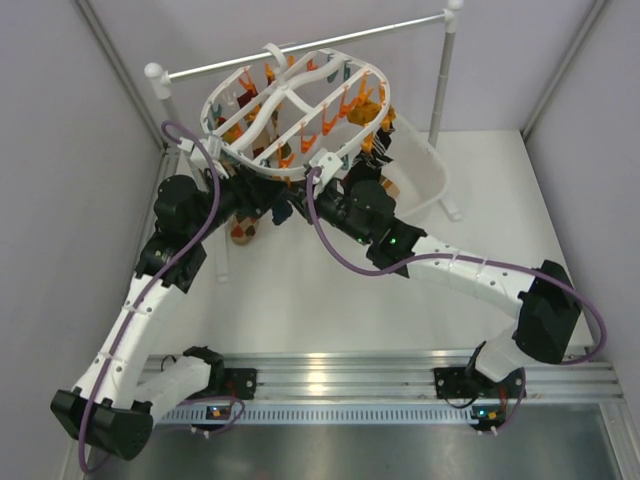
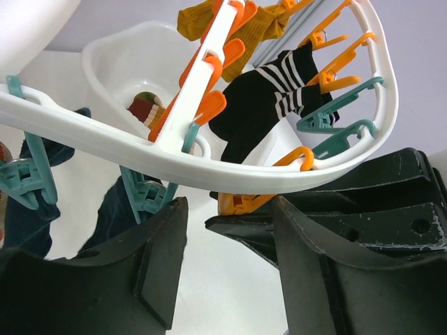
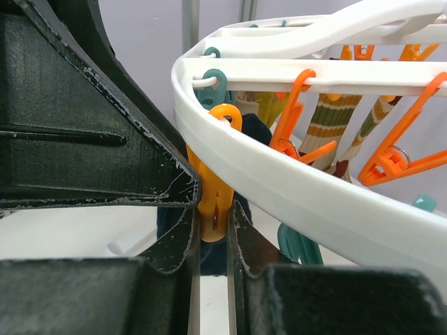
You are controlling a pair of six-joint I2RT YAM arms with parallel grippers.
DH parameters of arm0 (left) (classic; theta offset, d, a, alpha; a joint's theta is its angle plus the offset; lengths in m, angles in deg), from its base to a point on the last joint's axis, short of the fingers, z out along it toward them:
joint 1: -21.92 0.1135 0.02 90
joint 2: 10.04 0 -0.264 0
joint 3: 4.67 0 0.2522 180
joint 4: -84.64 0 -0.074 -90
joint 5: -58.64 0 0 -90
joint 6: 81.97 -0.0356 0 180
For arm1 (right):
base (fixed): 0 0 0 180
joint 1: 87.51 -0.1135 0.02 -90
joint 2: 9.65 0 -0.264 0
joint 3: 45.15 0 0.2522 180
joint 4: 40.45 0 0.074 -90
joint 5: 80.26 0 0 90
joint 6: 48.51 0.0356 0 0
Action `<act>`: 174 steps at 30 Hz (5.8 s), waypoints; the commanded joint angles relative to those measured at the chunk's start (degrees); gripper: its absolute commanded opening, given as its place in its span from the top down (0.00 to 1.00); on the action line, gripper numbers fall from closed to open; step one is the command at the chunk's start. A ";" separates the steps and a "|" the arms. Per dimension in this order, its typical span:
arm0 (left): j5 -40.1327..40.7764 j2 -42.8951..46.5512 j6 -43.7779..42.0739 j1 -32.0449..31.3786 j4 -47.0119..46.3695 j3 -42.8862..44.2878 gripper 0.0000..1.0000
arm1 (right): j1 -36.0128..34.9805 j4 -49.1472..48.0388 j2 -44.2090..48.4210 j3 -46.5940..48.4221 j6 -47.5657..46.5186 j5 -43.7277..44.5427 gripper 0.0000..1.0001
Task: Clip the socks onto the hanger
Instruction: Open the clamp at the hanger, then pick up the sock from the bin.
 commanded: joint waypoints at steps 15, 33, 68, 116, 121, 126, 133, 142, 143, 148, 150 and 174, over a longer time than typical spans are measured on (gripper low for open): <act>9.19 -0.42 -0.67 -0.15 -12.27 -1.31 0.41 | -3.42 1.37 -1.04 3.07 -1.39 -2.13 1.00; 15.00 -2.18 4.60 -0.24 -10.51 -0.17 0.42 | -6.06 2.25 -1.92 3.51 -4.91 3.14 1.00; 13.51 -4.64 7.06 -0.15 -13.85 0.36 1.00 | -4.05 10.58 2.64 1.49 -5.53 -1.60 0.58; 13.68 -9.47 3.64 0.38 -13.32 3.97 1.00 | 39.11 38.54 -34.80 22.50 6.25 -9.94 0.96; 13.42 -9.21 3.99 0.38 -13.33 3.35 1.00 | 39.55 39.95 -25.14 13.54 7.65 -13.02 1.00; 13.33 -8.86 4.08 0.38 -12.97 3.26 1.00 | 39.90 40.21 -17.83 9.04 6.08 -14.44 1.00; 12.89 -9.03 4.07 0.38 -12.53 3.35 1.00 | 39.99 42.76 -24.50 17.47 5.37 -8.10 0.59; 13.16 -9.65 3.90 0.38 -13.06 3.35 1.00 | 38.50 40.75 -27.58 20.12 1.68 -17.33 0.59; 13.07 -9.73 4.07 0.38 -13.15 3.26 1.00 | 38.15 40.57 -28.72 20.55 1.50 -17.42 0.59; 13.07 -10.52 4.42 0.38 -13.41 3.26 1.00 | 37.01 41.53 -33.38 24.24 1.24 -15.33 0.62; 13.07 -10.70 4.60 0.38 -13.33 3.35 1.00 | 36.92 42.06 -35.67 25.91 1.24 -14.79 0.62; 12.63 -10.70 4.25 0.56 -12.71 2.82 1.00 | 41.22 38.12 -19.69 13.80 11.42 -18.47 1.00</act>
